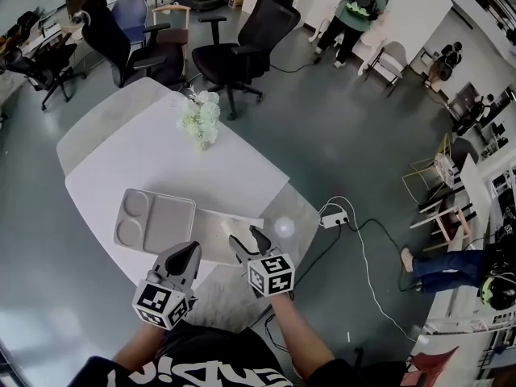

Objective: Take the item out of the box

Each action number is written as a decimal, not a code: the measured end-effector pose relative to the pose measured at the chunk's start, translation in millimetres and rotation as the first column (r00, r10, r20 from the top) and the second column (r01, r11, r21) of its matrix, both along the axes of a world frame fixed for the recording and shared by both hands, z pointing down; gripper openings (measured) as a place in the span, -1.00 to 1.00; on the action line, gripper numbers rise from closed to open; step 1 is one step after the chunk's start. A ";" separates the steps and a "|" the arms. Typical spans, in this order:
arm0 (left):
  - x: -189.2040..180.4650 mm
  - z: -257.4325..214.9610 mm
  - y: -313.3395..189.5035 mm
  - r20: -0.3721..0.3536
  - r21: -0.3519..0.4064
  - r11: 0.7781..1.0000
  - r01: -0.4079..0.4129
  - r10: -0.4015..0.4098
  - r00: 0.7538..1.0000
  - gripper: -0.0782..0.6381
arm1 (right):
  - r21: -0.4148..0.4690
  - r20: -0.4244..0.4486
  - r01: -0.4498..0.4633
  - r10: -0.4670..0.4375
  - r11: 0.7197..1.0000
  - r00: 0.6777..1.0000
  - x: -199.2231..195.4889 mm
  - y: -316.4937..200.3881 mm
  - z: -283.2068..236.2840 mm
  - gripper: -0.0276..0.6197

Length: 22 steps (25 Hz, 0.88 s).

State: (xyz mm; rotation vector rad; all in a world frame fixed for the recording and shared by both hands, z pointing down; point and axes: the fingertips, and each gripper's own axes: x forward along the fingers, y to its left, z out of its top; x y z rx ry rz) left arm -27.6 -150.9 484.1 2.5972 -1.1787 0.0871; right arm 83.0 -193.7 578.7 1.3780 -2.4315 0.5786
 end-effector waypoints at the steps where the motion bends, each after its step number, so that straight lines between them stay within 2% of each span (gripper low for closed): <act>1: -1.0 1.7 -0.9 0.001 -0.004 1.000 0.003 -0.003 1.000 -0.76 | -0.017 -0.010 0.011 -0.011 1.000 1.000 -2.9 -4.9 7.6 -0.11; 7: -6.0 11.3 -7.3 0.008 -0.023 1.000 0.014 -0.014 1.000 -0.76 | -0.142 -0.090 0.059 -0.073 0.988 0.993 -16.7 -28.5 57.8 -0.11; 15: -8.4 18.1 -16.4 0.013 -0.049 0.999 0.023 -0.023 1.000 -0.76 | -0.330 -0.157 0.063 -0.121 0.942 0.980 -26.6 -42.3 120.1 -0.11; 22: -15.5 24.7 -23.7 0.012 -0.069 0.997 0.029 -0.028 1.000 -0.76 | -0.416 -0.205 0.045 -0.142 0.908 0.968 -34.0 -48.8 145.6 -0.12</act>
